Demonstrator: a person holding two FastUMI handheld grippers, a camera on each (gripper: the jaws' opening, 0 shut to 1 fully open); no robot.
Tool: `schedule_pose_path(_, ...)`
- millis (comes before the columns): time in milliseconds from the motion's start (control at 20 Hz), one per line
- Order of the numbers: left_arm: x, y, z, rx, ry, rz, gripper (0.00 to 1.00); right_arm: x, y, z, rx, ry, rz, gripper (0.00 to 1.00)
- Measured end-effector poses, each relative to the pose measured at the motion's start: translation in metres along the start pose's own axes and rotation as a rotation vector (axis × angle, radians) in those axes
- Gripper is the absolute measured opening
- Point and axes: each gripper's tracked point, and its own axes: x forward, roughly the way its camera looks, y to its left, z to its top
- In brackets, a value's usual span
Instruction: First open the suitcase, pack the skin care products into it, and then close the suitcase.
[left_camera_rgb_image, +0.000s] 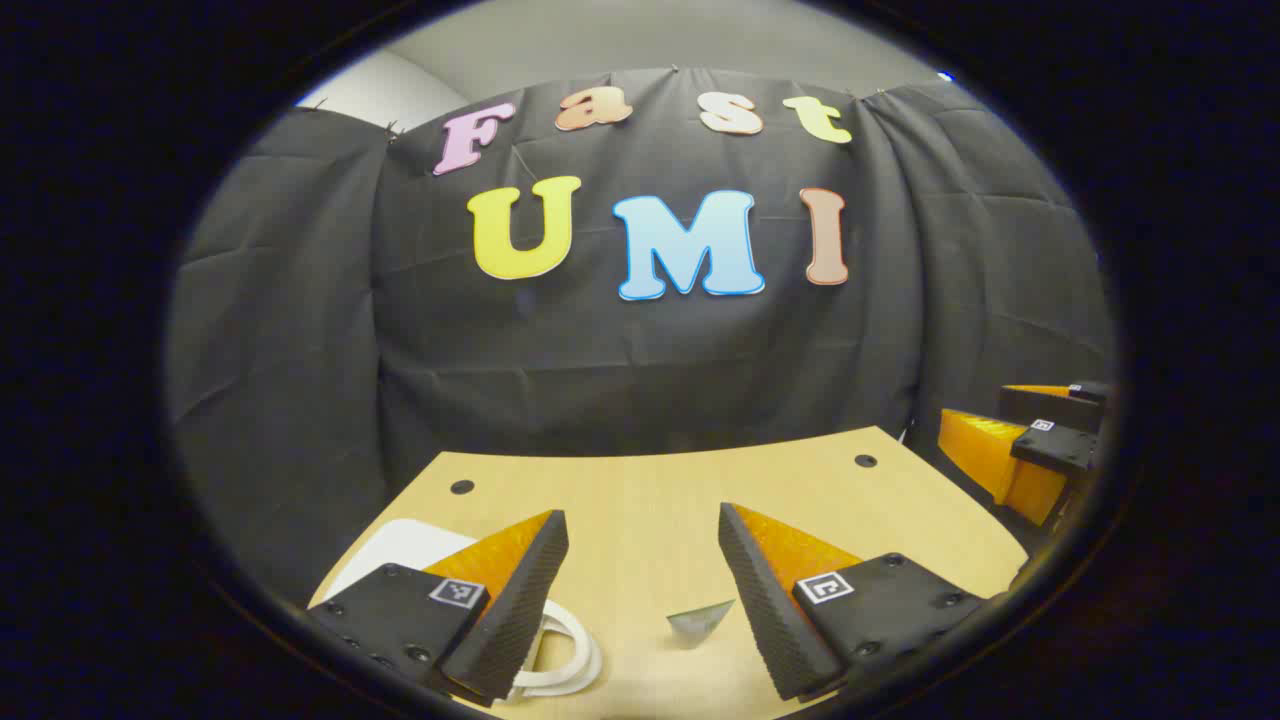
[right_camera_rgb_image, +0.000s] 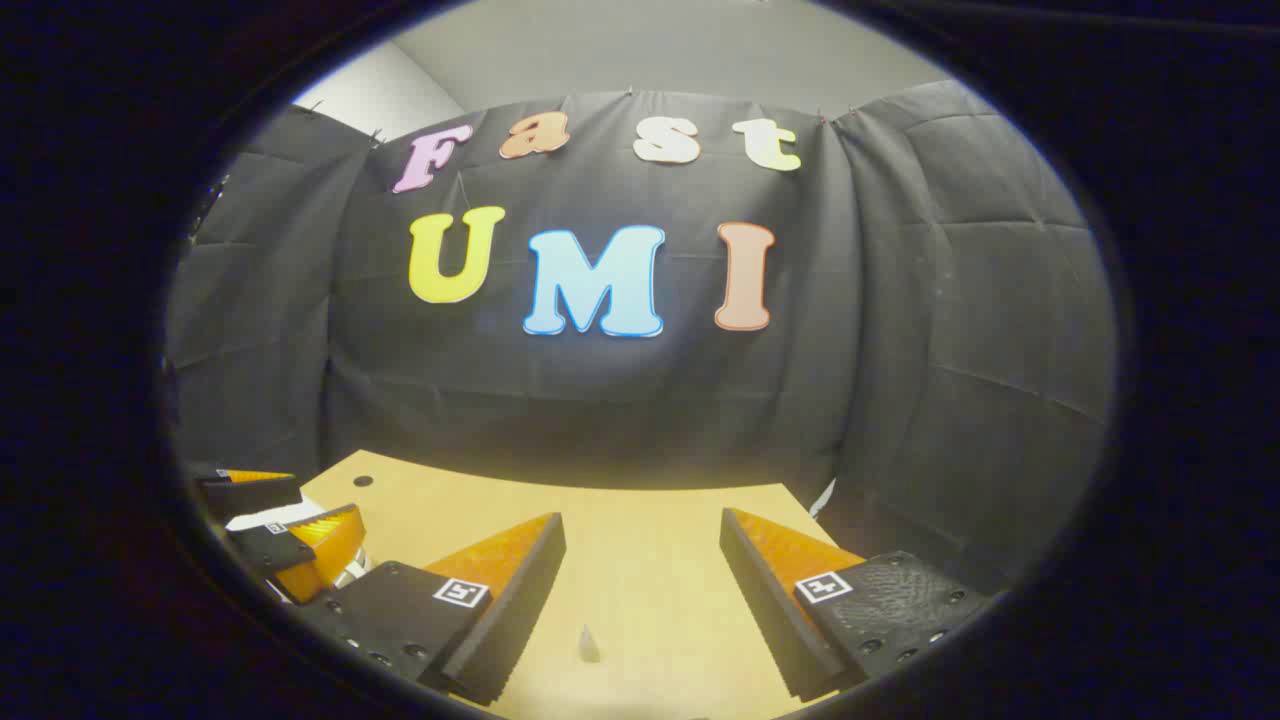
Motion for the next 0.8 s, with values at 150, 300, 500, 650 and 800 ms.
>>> schedule_pose_path(150,0.006,0.002,-0.012,-0.012,0.025,0.005,0.97,-0.002,-0.005,-0.008,0.011,0.023,-0.009,0.94)
schedule_pose_path(300,0.01,0.016,-0.036,-0.013,0.095,0.055,0.97,-0.003,-0.009,-0.015,0.003,0.044,-0.019,0.95)
schedule_pose_path(500,0.01,0.031,-0.09,0.007,0.217,0.1,0.97,-0.004,-0.012,-0.025,0.004,0.072,-0.027,0.95)
schedule_pose_path(650,0.013,0.043,-0.13,0.021,0.344,0.104,0.98,-0.005,-0.014,-0.029,-0.007,0.08,-0.037,0.95)
schedule_pose_path(800,0.034,0.052,-0.152,0.013,0.419,0.092,0.98,-0.009,-0.018,-0.036,-0.006,0.095,-0.049,0.95)
